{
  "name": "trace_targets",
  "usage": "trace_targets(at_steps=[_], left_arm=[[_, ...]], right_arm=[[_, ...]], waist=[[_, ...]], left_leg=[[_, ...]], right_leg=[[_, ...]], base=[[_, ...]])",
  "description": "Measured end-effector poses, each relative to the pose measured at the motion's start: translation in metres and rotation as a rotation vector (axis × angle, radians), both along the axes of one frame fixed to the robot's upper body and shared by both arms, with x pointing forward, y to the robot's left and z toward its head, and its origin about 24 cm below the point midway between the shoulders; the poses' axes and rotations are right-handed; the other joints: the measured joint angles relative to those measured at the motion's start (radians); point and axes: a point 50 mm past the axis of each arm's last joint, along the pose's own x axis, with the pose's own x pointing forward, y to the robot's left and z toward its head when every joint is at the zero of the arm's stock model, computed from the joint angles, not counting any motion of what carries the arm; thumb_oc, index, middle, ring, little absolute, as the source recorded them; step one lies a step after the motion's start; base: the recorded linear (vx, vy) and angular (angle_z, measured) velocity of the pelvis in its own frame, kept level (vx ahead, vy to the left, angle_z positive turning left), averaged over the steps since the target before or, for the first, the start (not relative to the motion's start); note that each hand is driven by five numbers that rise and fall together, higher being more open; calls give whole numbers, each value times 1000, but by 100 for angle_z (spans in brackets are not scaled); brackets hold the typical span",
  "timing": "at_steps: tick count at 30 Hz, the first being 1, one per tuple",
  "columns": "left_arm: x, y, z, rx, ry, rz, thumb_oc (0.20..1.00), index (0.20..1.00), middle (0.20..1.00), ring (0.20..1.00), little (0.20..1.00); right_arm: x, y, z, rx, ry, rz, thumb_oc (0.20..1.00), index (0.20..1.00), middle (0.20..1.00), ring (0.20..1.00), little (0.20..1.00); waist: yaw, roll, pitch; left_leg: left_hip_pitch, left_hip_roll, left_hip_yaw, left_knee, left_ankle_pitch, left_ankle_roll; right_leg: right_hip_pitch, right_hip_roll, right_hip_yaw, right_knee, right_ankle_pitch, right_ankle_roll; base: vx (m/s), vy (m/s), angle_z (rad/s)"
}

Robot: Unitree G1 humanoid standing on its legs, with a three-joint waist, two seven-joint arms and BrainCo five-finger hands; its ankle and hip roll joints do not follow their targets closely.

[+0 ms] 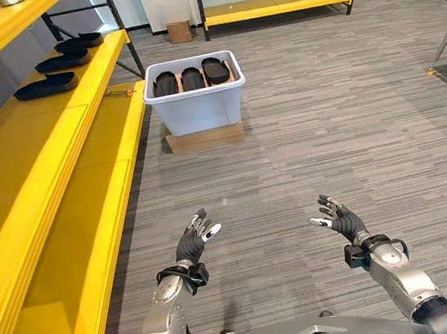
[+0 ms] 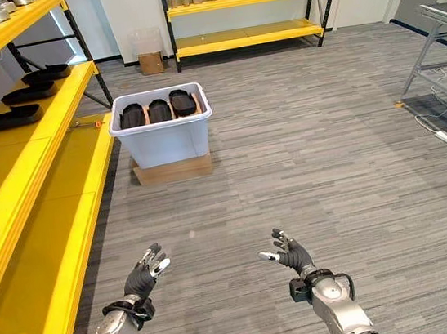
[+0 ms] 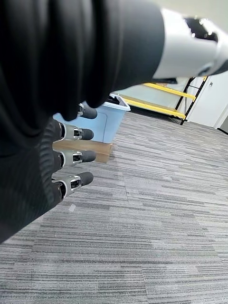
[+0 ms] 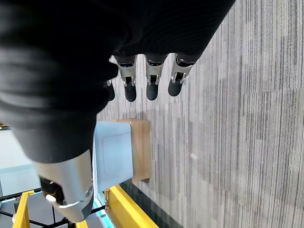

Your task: Move parts from the plastic box to the shelf.

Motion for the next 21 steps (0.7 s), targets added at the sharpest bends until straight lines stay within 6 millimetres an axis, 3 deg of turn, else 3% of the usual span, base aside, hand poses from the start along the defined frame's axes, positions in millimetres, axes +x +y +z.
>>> trace_targets(at_steps=[21], left_arm=[[-1, 2, -2, -18, 24, 17, 1000, 1000, 1000, 1000, 1000]], right_arm=[[0, 1, 0, 1, -2, 10, 1000, 1000, 1000, 1000, 1000]], waist=[[0, -3, 2]], left_leg=[[1, 0, 0, 0, 0, 0]], right_leg=[[1, 0, 0, 0, 0, 0]], base=[[2, 3, 0]])
